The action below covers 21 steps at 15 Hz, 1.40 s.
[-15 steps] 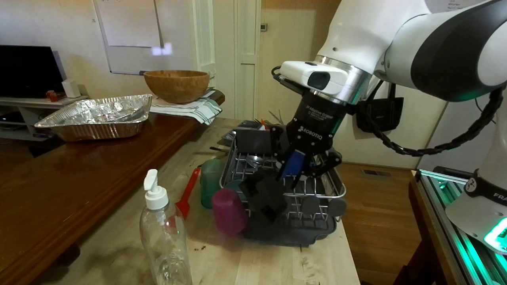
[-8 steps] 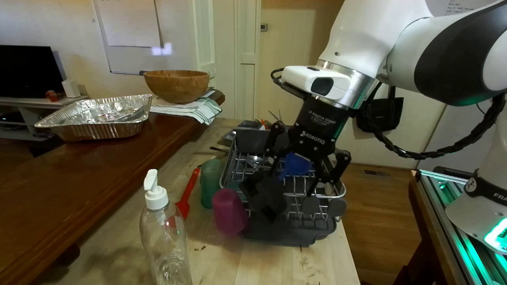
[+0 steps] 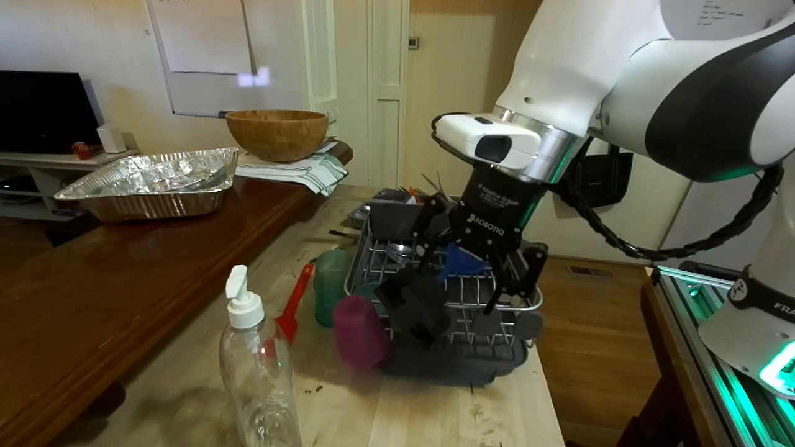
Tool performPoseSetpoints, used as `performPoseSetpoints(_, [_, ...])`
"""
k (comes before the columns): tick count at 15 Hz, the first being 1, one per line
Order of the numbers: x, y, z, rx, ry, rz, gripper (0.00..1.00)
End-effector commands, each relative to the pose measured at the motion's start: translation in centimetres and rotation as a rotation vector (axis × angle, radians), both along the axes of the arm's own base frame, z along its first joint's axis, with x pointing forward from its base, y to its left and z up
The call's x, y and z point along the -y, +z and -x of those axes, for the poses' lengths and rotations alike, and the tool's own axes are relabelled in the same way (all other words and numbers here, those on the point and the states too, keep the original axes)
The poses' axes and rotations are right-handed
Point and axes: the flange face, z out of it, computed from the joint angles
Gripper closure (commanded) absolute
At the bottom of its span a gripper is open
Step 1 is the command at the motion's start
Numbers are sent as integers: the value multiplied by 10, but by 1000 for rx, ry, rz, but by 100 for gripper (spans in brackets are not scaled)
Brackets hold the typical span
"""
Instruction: Move the blue serving spoon to the next tray
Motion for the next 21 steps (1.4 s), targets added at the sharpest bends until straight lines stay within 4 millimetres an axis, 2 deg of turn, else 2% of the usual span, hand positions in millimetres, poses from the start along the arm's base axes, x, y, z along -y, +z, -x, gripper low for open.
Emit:
performPoseSetpoints(1, [2,4,-4,24,24,55,0])
performPoseSetpoints(4, [2,8,-12,54,40,88,0])
performPoseSetpoints(9, [-13,4,-24,37,51,67,0])
performPoseSetpoints(21, [-24,-21,-41,-16,29,26,0])
